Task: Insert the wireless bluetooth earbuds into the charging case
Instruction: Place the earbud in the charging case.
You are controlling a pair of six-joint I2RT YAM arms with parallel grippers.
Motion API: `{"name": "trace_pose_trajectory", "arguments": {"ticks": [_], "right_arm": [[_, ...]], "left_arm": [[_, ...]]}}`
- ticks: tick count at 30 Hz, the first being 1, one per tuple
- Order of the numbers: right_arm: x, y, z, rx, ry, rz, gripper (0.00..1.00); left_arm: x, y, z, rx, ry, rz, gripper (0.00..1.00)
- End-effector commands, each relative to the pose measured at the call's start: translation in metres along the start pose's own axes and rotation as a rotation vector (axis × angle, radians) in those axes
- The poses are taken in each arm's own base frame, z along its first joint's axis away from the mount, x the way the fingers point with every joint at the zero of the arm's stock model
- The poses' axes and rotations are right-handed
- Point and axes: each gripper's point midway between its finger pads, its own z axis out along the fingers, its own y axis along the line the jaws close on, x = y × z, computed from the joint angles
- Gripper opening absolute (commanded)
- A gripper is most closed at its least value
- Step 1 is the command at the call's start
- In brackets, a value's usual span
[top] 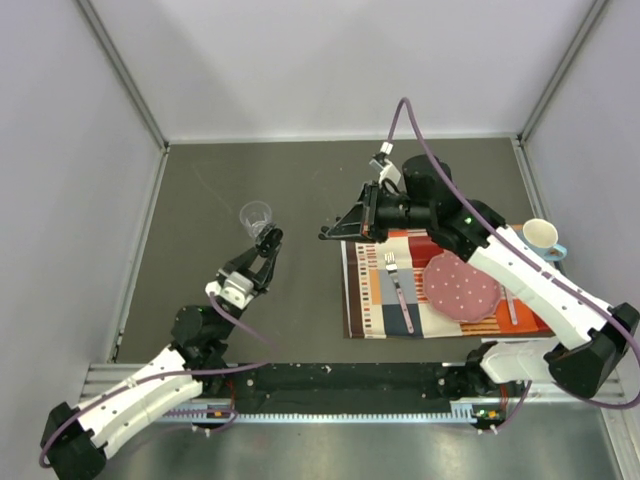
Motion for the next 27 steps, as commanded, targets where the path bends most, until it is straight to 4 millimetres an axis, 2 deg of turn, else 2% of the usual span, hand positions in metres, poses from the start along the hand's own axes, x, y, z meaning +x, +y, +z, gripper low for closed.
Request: {"name": "trace_pose_trajectory", "arguments": {"ticks": [1, 5, 11, 16, 27], "right_arm": [[0.004, 0.036, -0.013, -0.062, 0.027, 0.067, 0.0], [0.01, 0.046, -0.008, -0.073, 0.088, 0.109, 0.0], [0.02, 0.04, 0.012, -0.036, 0.151, 0.164, 0.0], [0.022, 0.035, 0.026, 0.003, 0.139, 0.185, 0.0], [0.023, 0.046, 0.053, 0.023, 0.141, 0.216, 0.0]], "left_arm": [[-0.02, 0.006, 0.007, -0.013, -0.062, 0.027, 0.0], [-0.021, 0.006, 0.007, -0.007, -0.073, 0.067, 0.0], [-0.02, 0.004, 0.01, -0.002, -0.074, 0.081, 0.0], [-0.02, 0.003, 0.011, 0.006, -0.08, 0.079, 0.0], [-0.018, -0.001, 0.011, 0.02, -0.076, 0.084, 0.0]]}}
